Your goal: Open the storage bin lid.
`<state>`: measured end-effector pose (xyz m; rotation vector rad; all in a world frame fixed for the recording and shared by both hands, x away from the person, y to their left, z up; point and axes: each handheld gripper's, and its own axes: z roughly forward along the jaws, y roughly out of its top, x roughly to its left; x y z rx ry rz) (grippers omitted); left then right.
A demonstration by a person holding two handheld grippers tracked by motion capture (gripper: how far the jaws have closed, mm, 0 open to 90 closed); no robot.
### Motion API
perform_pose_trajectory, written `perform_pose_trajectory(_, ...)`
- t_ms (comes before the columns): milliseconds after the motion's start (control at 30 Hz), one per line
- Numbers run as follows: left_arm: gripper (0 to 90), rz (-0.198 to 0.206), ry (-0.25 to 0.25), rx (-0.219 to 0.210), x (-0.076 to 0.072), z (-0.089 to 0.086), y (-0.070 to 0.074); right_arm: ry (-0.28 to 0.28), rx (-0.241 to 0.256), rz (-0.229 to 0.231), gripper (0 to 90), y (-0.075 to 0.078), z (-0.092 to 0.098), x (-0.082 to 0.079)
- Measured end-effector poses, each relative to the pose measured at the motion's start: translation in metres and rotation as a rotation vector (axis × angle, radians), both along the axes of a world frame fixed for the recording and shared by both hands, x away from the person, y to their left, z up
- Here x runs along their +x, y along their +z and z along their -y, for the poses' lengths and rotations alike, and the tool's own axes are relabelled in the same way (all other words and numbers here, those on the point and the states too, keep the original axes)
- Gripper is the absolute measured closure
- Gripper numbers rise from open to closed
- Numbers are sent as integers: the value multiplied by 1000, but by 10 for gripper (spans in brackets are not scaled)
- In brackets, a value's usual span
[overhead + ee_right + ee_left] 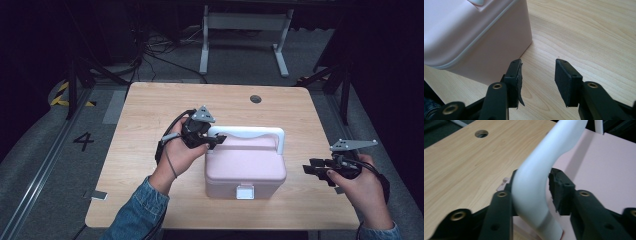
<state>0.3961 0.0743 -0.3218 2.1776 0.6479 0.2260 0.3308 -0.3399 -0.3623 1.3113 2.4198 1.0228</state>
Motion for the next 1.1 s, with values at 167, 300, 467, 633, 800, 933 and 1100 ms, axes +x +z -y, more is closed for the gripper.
perform_pose_trajectory(167,745,-11,-31,6,0,-1,6,3,-1,4,580,1,0,-1)
perform_pose_trajectory(300,749,-8,-52,24,-1,-1,10,1,-2,10,580,3,0,-1)
perform_pose_trajectory(467,751,-31,-64,-6,-2,-2,15,14,15,18,577,7,-1,-4)
perform_pose_trajectory(633,749,-45,-60,-16,0,-3,20,58,48,26,576,11,-6,-8)
perform_pose_trajectory(800,745,-70,-55,-45,5,-4,25,91,80,31,578,15,-9,-10)
perform_pose_trajectory(933,744,-74,-45,-56,10,-4,28,133,103,42,586,17,-14,-12)
perform_pose_trajectory(1100,742,-84,-35,-68,16,-4,31,152,109,53,597,19,-18,-14)
